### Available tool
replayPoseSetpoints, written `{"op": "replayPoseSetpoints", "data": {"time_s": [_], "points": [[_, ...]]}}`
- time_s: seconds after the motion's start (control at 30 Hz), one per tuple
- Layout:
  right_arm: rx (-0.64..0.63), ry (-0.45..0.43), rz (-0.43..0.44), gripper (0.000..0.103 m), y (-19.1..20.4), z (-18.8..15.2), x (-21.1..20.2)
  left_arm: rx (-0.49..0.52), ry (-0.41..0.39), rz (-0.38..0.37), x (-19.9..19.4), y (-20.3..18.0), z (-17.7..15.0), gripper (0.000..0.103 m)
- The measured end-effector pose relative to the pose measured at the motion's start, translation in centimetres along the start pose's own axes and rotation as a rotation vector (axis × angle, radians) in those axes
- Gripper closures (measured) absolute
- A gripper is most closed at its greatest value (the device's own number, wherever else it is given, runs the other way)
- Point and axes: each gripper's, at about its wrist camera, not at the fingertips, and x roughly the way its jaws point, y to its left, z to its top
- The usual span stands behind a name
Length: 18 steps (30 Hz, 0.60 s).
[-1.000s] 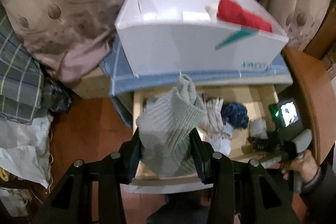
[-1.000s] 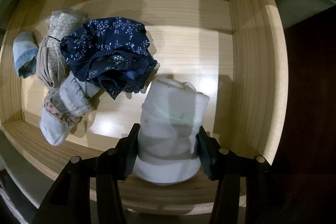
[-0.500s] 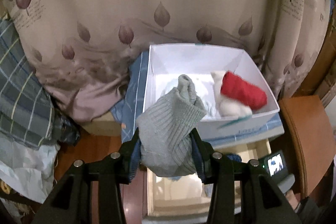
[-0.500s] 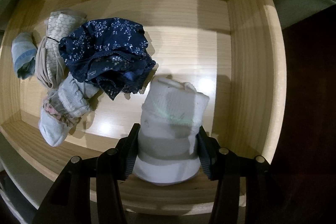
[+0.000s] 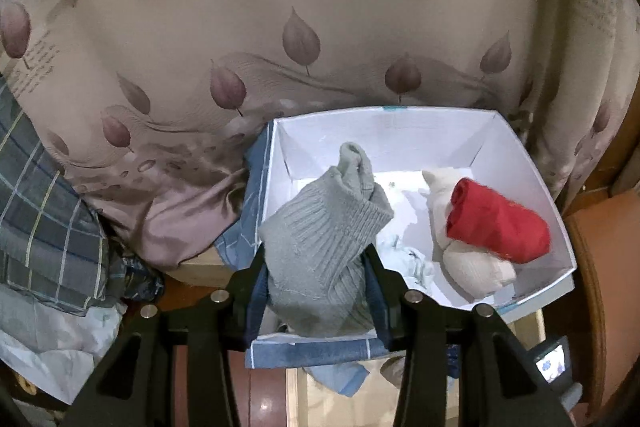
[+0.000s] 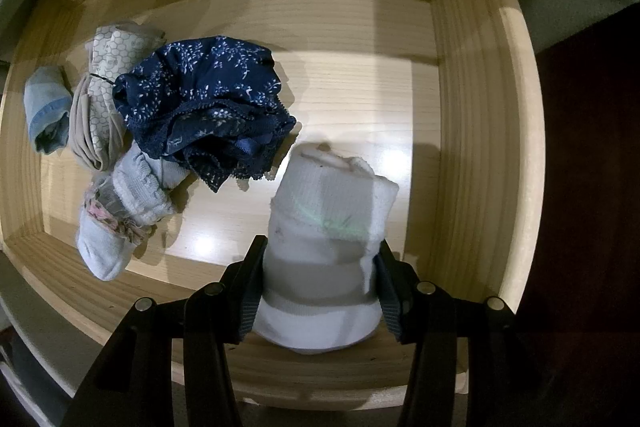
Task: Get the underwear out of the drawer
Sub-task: 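Lower the grey sock into the white box and open the left gripper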
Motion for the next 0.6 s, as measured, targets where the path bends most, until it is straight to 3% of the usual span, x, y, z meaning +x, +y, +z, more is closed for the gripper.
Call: {"op": "replayPoseSetpoints", "data": {"time_s": [0.2,0.6], "points": [[0.000,0.000,-0.001,0.056,0.1,0.0,0.0,0.014,0.068,0.037,3.1,-0.8,-0.5,0.058],[0.003,0.000,0.002,0.055,0.1,0.1,0.1,-0.020,0.126,0.061,5.1,-0.7,-1.0,0.049]]}}
